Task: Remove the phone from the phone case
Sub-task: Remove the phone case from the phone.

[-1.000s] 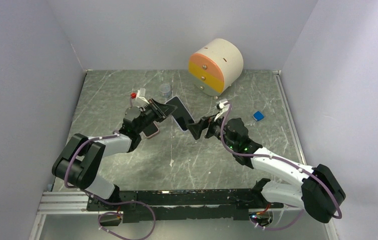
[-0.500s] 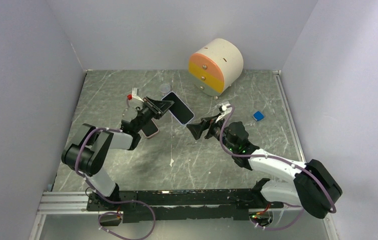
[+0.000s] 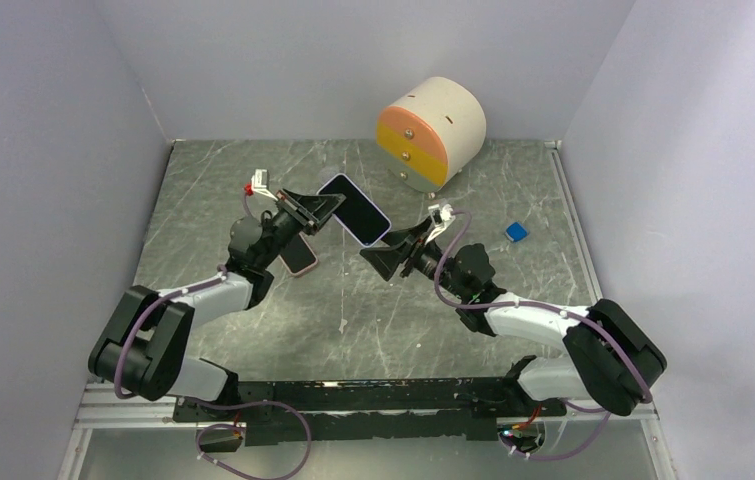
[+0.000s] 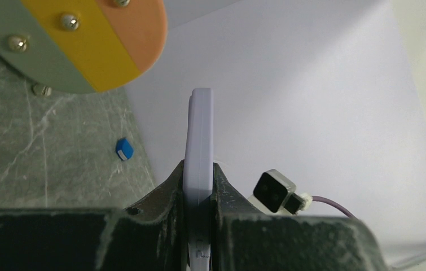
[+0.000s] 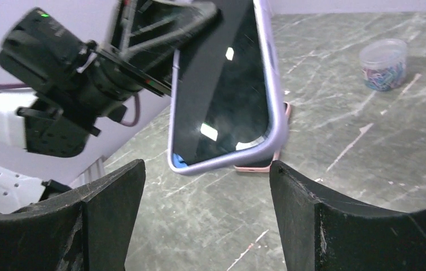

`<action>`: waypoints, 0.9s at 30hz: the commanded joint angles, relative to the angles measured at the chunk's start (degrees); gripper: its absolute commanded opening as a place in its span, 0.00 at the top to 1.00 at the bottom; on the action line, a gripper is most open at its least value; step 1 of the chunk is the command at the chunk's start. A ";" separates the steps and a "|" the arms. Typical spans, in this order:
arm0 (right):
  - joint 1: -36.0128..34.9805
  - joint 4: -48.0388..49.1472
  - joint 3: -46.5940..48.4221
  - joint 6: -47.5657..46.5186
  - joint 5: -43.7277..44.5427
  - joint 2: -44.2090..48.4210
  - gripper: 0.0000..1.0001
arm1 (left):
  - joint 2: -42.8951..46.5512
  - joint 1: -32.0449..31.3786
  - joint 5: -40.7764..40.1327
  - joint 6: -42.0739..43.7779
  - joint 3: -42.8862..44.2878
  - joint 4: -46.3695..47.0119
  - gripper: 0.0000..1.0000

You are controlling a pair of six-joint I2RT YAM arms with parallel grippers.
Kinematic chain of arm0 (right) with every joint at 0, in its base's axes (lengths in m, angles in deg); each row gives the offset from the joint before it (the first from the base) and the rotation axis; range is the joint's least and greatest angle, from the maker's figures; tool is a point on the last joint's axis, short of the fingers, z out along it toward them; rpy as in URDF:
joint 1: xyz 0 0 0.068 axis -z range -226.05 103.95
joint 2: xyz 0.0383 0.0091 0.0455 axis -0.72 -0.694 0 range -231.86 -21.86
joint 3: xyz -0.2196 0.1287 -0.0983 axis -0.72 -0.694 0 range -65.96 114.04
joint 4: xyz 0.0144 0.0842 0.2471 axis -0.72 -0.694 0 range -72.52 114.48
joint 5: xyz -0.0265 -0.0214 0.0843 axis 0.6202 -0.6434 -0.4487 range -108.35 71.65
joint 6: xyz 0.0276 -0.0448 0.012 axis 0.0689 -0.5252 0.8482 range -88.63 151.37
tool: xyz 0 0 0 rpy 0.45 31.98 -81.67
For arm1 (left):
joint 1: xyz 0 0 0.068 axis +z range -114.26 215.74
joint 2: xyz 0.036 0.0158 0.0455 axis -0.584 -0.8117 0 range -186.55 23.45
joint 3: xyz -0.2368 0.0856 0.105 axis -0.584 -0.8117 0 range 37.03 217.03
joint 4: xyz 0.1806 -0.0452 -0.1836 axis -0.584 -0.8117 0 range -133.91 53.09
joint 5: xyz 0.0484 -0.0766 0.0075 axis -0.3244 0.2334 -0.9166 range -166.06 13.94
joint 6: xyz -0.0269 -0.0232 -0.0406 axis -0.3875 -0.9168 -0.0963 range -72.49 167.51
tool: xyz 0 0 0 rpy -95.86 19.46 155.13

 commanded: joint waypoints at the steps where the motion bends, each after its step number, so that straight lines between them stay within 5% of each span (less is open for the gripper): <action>1: 0.16 7.56 1.53 0.54 -4.79 -0.19 0.17 | -1.06 -0.59 -0.72 -5.70 -0.48 7.56 0.97; 15: 0.20 13.79 -0.03 0.88 -6.54 1.88 0.27 | 5.83 -3.95 -4.33 -0.74 -0.65 -0.67 0.98; 27: 0.32 15.36 -1.18 -1.62 -9.37 2.62 0.57 | 8.02 -5.54 -5.16 -0.07 -0.98 -2.61 0.98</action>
